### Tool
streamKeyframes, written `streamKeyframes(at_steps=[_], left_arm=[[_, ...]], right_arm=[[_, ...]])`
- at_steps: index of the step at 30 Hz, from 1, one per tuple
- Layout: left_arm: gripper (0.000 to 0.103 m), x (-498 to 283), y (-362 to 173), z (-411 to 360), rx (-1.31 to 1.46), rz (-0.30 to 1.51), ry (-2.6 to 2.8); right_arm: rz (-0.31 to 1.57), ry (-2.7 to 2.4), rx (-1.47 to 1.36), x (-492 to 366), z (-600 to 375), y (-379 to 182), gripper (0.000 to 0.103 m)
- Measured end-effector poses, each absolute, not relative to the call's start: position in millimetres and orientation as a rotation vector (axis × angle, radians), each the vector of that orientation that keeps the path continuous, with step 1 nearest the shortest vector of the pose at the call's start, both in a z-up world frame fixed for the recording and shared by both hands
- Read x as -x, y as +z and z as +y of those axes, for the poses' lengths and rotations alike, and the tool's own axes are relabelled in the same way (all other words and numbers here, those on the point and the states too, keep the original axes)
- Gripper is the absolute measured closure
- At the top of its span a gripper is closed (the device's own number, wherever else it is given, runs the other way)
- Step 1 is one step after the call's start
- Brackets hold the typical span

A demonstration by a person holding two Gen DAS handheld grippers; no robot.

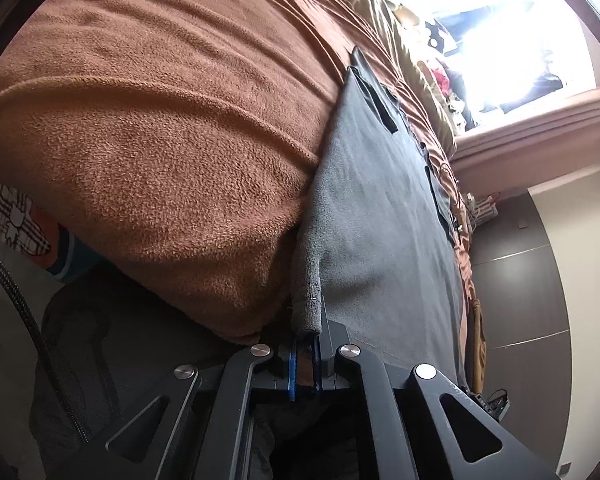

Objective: Fold small clothes
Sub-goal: 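Lift the hem with both grippers and fold it toward the collar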

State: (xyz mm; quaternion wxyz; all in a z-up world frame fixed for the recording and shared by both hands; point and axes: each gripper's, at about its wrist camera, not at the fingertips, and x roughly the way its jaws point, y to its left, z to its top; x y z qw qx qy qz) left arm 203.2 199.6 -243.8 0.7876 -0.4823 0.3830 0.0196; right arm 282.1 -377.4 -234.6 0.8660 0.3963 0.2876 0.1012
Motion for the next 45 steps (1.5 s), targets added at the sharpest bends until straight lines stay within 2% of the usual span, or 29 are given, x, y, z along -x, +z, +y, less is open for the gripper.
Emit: streamKeyframes(at_steps=[7,10,12,13,16,17,20,28,30,31,32,33,38,39,41,45], left_arm=[[0.095,-202.9,-243.0,202.4,1.067,0.819,0.03],[0.082,-204.2,-242.8,198.4,1.072,0.812,0.014],[0.069,-202.9,-242.3,198.4,1.095,0.791,-0.005],[0.066,-202.0,-242.6,198.9,1.106,0.782,-0.014],[0.062,-202.0,-242.2,199.6,1.116,0.777,-0.025],[0.062,-203.6,-241.9,199.4,1.115,0.777,-0.025],[0.062,-206.9,-241.9,203.0,1.131,0.77,-0.027],[0.063,-209.8,-247.0,213.9,1.201,0.742,-0.01],[0.063,-208.8,-248.7,212.7,1.214,0.738,-0.006],[0.063,-208.2,-248.7,213.1,1.217,0.737,-0.002],[0.069,-207.3,-249.1,213.4,1.215,0.741,0.005],[0.074,-204.8,-251.1,215.0,1.213,0.747,0.011],[0.083,-196.6,-255.5,214.1,1.218,0.748,0.009],[0.09,-196.9,-254.4,213.5,1.21,0.757,0.016],[0.096,-197.5,-251.4,212.9,1.19,0.776,0.033],[0.097,-191.9,-235.2,213.5,1.132,0.76,0.034]], right_arm=[[0.614,0.243,-0.828,-281.4,-376.3,-230.6,0.103],[0.639,0.241,-0.846,-288.2,-376.5,-231.8,0.102],[0.655,0.246,-0.855,-293.4,-377.6,-232.6,0.1],[0.657,0.249,-0.856,-294.2,-378.4,-232.8,0.096],[0.648,0.262,-0.865,-297.2,-380.7,-232.8,0.074],[0.64,0.269,-0.871,-297.2,-381.4,-233.0,0.071],[0.627,0.262,-0.884,-299.5,-384.4,-235.9,0.071],[0.595,0.259,-0.934,-309.4,-384.9,-249.9,0.071],[0.601,0.243,-0.92,-309.5,-382.6,-251.1,0.084],[0.614,0.232,-0.913,-309.2,-382.1,-252.2,0.096],[0.622,0.225,-0.915,-308.3,-382.2,-252.9,0.1],[0.618,0.228,-0.925,-307.1,-381.7,-252.4,0.101],[0.579,0.213,-0.932,-292.5,-382.2,-243.5,0.103],[0.572,0.214,-0.934,-289.2,-381.3,-242.2,0.103],[0.561,0.217,-0.928,-283.0,-377.6,-238.3,0.103],[0.539,0.234,-0.918,-270.7,-373.1,-230.6,0.103]])
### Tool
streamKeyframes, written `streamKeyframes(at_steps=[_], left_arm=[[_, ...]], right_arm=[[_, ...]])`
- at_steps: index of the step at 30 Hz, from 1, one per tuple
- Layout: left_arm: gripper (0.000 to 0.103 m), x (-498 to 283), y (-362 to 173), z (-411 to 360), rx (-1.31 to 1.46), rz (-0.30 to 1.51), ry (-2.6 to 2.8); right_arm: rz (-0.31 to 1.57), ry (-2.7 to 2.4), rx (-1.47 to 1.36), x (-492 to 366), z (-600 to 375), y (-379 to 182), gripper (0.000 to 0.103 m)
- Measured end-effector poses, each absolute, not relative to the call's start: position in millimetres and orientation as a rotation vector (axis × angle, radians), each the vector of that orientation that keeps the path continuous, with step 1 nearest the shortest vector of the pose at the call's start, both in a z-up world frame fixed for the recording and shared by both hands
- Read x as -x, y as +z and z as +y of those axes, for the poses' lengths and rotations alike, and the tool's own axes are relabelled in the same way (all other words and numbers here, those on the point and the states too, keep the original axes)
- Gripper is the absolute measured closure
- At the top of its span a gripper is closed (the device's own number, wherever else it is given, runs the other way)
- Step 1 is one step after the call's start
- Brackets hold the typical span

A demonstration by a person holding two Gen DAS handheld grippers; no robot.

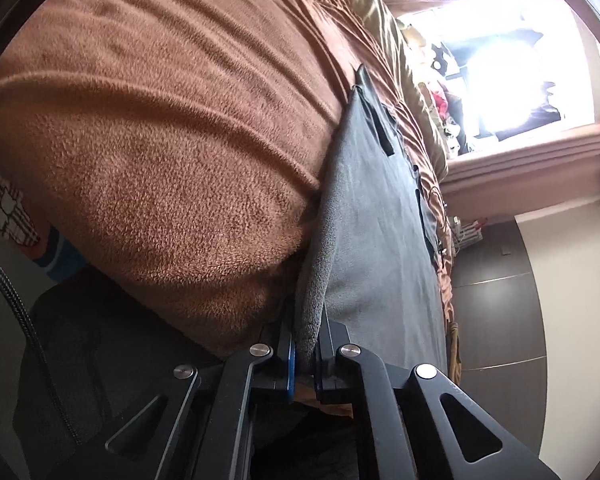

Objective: Fold small clothes
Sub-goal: 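Lift the hem with both grippers and fold it toward the collar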

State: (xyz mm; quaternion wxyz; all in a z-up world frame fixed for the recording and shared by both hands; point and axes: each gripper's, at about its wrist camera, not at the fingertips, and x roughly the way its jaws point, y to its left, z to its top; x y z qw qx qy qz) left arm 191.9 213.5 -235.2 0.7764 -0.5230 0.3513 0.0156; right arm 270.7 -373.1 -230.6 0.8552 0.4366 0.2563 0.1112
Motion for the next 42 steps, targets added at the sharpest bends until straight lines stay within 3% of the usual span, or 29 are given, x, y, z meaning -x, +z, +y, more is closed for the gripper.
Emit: streamKeyframes(at_steps=[42], left_arm=[[0.098,-36.9,-84.0,219.3,1.043,0.378,-0.174]], right_arm=[[0.349,0.478,-0.802,-132.0,-379.4,-186.2,0.103]])
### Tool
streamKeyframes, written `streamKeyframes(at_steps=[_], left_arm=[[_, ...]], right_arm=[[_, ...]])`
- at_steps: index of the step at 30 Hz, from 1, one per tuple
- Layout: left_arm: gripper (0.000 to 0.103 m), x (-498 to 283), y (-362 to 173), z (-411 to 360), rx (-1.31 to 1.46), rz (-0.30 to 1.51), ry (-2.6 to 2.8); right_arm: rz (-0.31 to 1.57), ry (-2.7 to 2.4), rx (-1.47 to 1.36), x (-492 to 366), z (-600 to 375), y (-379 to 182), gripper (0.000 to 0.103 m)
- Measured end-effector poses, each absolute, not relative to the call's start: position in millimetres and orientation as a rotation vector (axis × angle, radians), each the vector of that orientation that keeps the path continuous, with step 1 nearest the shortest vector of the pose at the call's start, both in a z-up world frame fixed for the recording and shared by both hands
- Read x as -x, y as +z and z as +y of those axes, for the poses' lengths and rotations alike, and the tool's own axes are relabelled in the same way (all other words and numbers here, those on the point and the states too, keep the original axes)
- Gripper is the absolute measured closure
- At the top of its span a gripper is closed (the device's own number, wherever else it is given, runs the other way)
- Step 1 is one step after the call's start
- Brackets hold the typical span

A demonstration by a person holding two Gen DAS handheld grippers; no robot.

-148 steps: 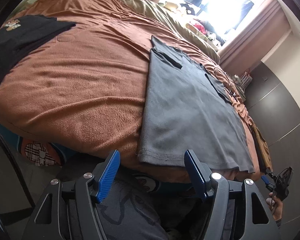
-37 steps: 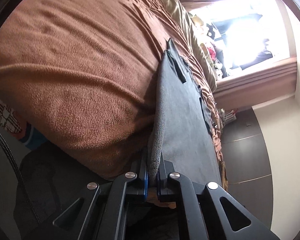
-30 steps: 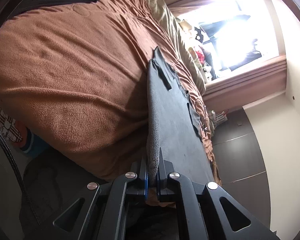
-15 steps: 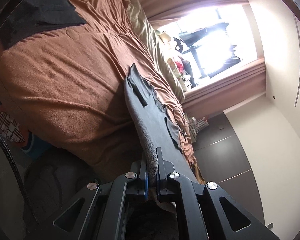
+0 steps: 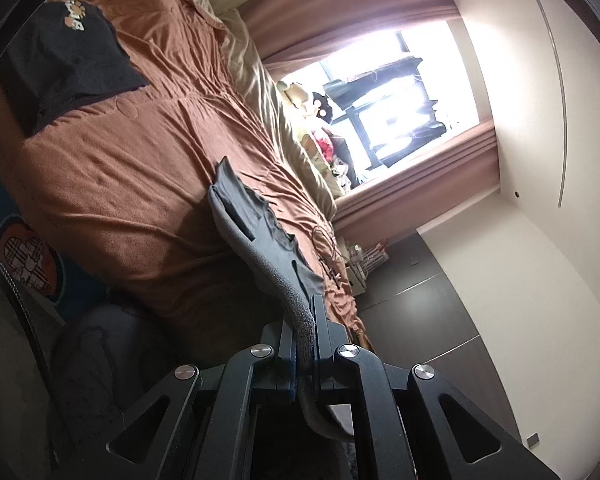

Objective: Fold small clothes
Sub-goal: 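Lift the hem with both grippers and fold it toward the collar, then lower the held hem onto the shirt body with both grippers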

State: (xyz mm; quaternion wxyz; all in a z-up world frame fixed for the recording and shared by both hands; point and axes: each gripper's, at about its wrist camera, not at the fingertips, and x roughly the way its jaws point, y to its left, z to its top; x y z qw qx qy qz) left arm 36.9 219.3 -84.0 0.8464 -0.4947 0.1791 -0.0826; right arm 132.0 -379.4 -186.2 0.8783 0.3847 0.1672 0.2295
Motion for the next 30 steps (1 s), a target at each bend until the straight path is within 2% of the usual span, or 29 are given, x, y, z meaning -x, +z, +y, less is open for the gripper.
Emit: streamKeyframes(at_steps=[15,30], left_arm=[[0.098,13.7,-36.3,227.9,1.036,0.233,-0.21],[0.098,-35.2,-53.7,242.9,1.044,0.278,-0.17]], right_arm=[[0.24,0.549,-0.78,-117.4,-387.7,-167.2,0.103],[0.284,0.499,-0.755,-177.2,-383.7,-170.7,0.103]])
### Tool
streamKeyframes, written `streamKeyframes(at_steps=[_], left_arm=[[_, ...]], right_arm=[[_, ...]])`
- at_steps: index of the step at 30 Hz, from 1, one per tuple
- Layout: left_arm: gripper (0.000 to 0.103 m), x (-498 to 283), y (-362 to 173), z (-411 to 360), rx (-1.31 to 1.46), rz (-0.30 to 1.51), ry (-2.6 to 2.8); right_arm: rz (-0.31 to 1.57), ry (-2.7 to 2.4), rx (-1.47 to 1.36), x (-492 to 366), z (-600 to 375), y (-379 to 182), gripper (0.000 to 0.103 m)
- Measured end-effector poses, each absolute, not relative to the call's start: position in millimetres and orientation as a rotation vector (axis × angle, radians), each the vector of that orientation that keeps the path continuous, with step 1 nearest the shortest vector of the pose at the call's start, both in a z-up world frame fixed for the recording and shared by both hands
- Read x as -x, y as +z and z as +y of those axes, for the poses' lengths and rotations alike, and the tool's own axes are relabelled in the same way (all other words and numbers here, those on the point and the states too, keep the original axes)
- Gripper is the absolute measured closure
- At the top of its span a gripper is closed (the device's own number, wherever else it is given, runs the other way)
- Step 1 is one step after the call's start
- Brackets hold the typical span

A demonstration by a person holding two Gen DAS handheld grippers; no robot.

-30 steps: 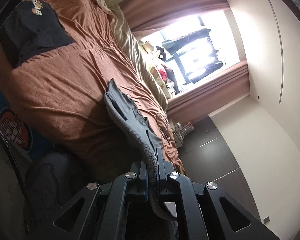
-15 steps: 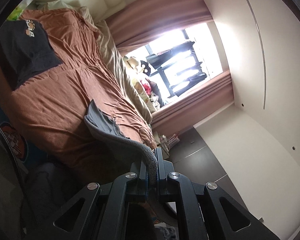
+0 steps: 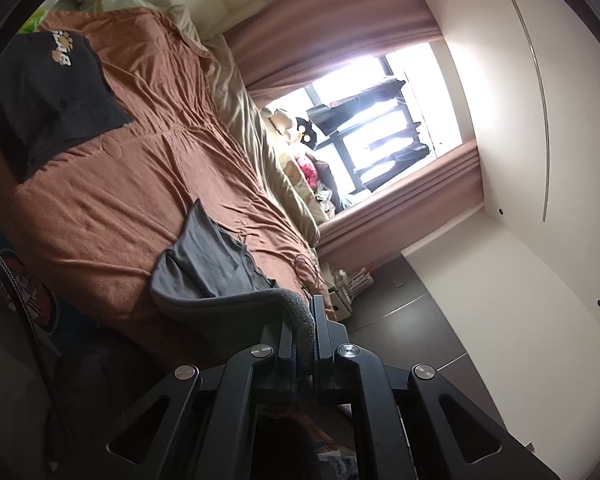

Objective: Fold small clothes
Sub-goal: 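Lower the held hem onto the shirt body with both grippers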

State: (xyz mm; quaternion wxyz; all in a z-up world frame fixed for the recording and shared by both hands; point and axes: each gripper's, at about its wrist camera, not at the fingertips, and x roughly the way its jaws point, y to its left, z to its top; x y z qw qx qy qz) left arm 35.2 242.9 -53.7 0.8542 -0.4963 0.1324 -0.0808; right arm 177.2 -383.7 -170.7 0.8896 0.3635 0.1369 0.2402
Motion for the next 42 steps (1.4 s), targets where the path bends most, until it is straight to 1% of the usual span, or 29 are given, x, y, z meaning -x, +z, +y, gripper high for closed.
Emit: streamKeyframes(at_steps=[7,24,31,35,42], left_arm=[[0.098,-84.3,-56.3,256.3,1.042,0.319,-0.143],[0.098,-241.8,-56.2,288.1,0.982,0.463,-0.044],[0.098,-296.5,-56.1,295.7,0.941,0.512,0.004],[0.098,-327.3,-71.9,301.0,0.932,0.56,0.042],[0.098,-380.1,-124.6,314.7,0.957,0.662,0.119]], right_arm=[[0.316,0.472,-0.766,-219.0,-379.7,-163.4,0.103],[0.426,0.362,-0.665,-357.9,-349.0,-113.8,0.103],[0.461,0.341,-0.643,-398.6,-338.3,-91.4,0.103],[0.514,0.31,-0.617,-433.2,-331.2,-93.1,0.103],[0.644,0.243,-0.582,-497.0,-314.4,-113.1,0.103]])
